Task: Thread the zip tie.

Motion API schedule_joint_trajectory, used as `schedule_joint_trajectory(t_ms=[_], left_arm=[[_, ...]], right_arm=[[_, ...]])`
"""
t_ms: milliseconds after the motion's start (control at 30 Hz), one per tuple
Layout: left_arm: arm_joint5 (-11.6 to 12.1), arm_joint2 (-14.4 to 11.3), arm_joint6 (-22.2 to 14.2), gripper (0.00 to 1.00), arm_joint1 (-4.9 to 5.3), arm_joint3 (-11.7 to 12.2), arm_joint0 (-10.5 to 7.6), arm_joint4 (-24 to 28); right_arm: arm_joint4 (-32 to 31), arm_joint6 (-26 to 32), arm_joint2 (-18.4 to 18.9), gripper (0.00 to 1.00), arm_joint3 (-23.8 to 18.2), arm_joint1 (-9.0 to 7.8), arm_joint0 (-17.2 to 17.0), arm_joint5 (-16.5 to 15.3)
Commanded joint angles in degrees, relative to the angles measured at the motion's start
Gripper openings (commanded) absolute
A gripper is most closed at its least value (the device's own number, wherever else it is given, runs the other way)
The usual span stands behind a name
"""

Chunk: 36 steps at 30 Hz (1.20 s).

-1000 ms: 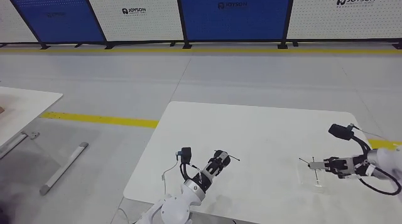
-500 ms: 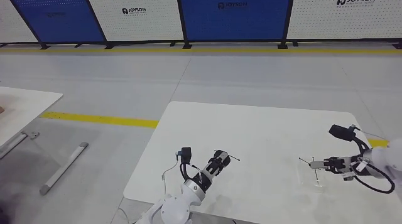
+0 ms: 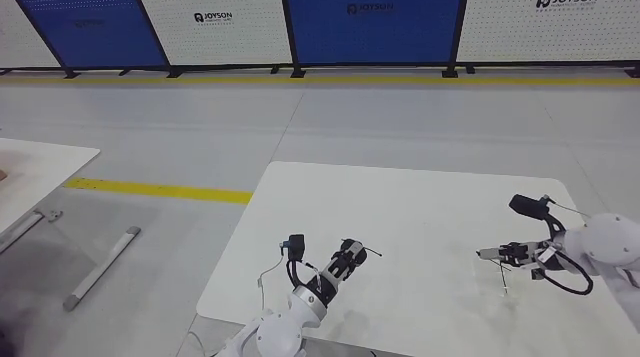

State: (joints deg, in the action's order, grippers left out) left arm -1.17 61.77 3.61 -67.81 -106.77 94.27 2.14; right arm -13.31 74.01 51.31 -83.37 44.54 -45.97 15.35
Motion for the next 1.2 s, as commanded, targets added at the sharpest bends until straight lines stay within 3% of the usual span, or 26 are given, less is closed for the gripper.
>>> schedule_joint_trajectory(t_ms=[0, 233, 433, 467, 500, 567, 700, 733, 800, 1167], left_arm=[[0.0, 0.0, 0.0, 0.0, 0.0, 0.0, 0.0, 0.0], [0.0, 0.0, 0.0, 0.0, 0.0, 0.0, 0.0, 0.0], [0.0, 0.0, 0.0, 0.0, 0.0, 0.0, 0.0, 0.0], [0.0, 0.0, 0.0, 0.0, 0.0, 0.0, 0.0, 0.0], [0.0, 0.0, 0.0, 0.0, 0.0, 0.0, 0.0, 0.0], [0.0, 0.0, 0.0, 0.0, 0.0, 0.0, 0.0, 0.0], [0.0, 0.0, 0.0, 0.0, 0.0, 0.0, 0.0, 0.0], [0.0, 0.0, 0.0, 0.0, 0.0, 0.0, 0.0, 0.0], [0.0, 0.0, 0.0, 0.0, 0.0, 0.0, 0.0, 0.0], [0.0, 0.0, 0.0, 0.0, 0.0, 0.0, 0.0, 0.0]], right_arm=[[0.0, 0.0, 0.1, 1.0, -0.1, -0.03, -0.1, 0.1], [-0.9, -0.9, -0.4, 1.0, -0.6, 0.09, -0.5, -1.0], [-2.1, 1.3, -3.5, 1.0, 1.5, 1.59, 2.5, -0.4], [-2.1, 1.6, -4.1, 0.95, 2.4, 1.97, 3.2, -0.1], [-2.2, 1.9, -4.6, 0.76, 3.0, 2.24, 3.7, 0.0], [-2.5, 2.8, -5.5, 0.77, 4.2, 2.73, 4.8, 0.1], [-2.8, 3.8, -7.3, 0.55, 6.8, 3.86, 6.4, 2.1], [-2.9, 4.0, -7.7, 0.59, 7.3, 4.06, 6.7, 2.0], [-3.0, 4.0, -8.1, 0.49, 8.2, 4.4, 7.2, 2.3], [-6.8, 5.6, -10.9, 0.38, 10.7, 5.76, 8.5, 4.1]])
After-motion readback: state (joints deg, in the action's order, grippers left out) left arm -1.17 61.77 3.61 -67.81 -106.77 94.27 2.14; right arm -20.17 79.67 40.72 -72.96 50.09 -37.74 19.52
